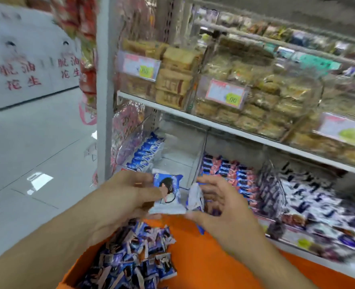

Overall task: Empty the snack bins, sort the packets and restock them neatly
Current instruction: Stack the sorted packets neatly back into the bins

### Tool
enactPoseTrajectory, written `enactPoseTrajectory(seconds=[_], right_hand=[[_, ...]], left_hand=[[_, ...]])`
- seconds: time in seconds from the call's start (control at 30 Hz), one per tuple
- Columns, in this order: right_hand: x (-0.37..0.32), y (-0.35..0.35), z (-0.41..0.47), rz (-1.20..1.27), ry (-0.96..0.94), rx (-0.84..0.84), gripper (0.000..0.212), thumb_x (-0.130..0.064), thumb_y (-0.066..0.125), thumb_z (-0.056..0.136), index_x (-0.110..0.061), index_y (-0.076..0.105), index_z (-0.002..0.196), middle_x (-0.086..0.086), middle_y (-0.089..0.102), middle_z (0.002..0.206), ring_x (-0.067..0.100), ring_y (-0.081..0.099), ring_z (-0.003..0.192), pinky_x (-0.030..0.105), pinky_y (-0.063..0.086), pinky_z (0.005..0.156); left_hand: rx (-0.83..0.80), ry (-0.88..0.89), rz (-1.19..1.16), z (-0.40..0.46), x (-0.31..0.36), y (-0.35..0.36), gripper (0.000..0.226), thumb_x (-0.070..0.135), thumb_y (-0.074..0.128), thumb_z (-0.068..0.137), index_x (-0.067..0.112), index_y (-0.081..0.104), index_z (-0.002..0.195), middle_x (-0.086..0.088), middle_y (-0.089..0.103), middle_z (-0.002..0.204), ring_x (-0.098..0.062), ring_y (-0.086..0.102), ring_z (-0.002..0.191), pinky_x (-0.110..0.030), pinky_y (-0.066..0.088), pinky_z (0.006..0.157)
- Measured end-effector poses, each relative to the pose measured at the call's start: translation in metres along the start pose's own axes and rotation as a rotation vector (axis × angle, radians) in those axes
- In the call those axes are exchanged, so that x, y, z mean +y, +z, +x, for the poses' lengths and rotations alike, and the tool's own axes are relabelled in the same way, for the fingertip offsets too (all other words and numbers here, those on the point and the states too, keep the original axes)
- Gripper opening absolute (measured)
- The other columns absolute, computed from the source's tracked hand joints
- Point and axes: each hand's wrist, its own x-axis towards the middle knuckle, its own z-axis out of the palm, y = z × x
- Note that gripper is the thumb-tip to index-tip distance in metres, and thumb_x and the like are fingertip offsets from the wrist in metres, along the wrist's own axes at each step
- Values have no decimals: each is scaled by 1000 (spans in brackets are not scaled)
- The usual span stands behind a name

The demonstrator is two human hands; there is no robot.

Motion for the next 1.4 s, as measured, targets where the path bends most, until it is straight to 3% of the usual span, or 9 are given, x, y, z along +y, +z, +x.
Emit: enactPoseTrajectory(seconds=[0.13,0.33,0.53,0.67,0.77,0.87,1.13,1.23,1.4], right_hand=[[-6,-16,-21,49,-44,138,47,-35,94,73,-44,68,111,-20,72,111,10,67,100,34,56,85],[-6,-13,-24,59,-38,210,62,-46,95,67,-47,58,116,-21,64,111,4,63,103,33,57,81],[5,-19,-19,170,-68,243,56,-35,95,66,-24,48,96,6,61,87,35,65,79,57,56,67],[10,-24,-19,197,-25,133,29,-24,89,81,-29,63,92,-5,71,102,18,74,88,44,63,81],[13,-26,-20,132,-51,95,21,-18,78,91,-34,68,100,-15,68,107,12,70,86,38,61,85],[14,-23,-20,32,-86,94,29,-16,79,91,-36,66,106,-12,64,106,23,57,74,44,59,76],[16,-23,-16,161,-93,76,56,-7,78,91,-49,60,124,-16,63,119,17,64,96,36,57,79],[13,-22,-17,187,-48,80,56,-17,77,95,-57,59,130,-23,61,118,11,64,92,24,55,81],[9,-22,-18,222,-43,88,58,-13,79,92,-55,62,129,-2,58,116,18,65,89,27,59,78]], left_hand=[[74,56,-104,-10,-18,32,27,20,85,85,22,74,110,5,78,100,-21,77,93,-48,63,87],[-26,88,-93,-17,-13,71,25,12,74,93,35,70,101,19,78,92,-5,76,88,-23,61,71],[-87,72,5,-11,-17,78,26,18,74,94,35,72,114,16,77,111,-8,74,104,-37,60,92],[-99,49,-46,-6,-19,78,36,12,78,90,41,74,112,12,76,114,-12,73,108,-42,57,97],[-69,-11,-241,-2,-21,78,32,6,76,89,16,72,119,-9,77,108,-29,76,103,-50,56,97],[-54,2,-287,-2,-22,78,51,19,77,89,4,58,134,-12,77,104,-28,77,100,-47,59,95],[-3,39,-273,-8,-16,73,20,15,73,90,13,68,109,-8,80,93,-26,78,93,-45,60,86],[5,48,-235,-10,-17,73,18,18,76,87,24,65,100,3,80,89,-16,78,90,-33,59,77],[-7,56,-223,-10,-17,72,20,11,74,90,28,66,95,11,79,86,-10,77,89,-32,60,77]])
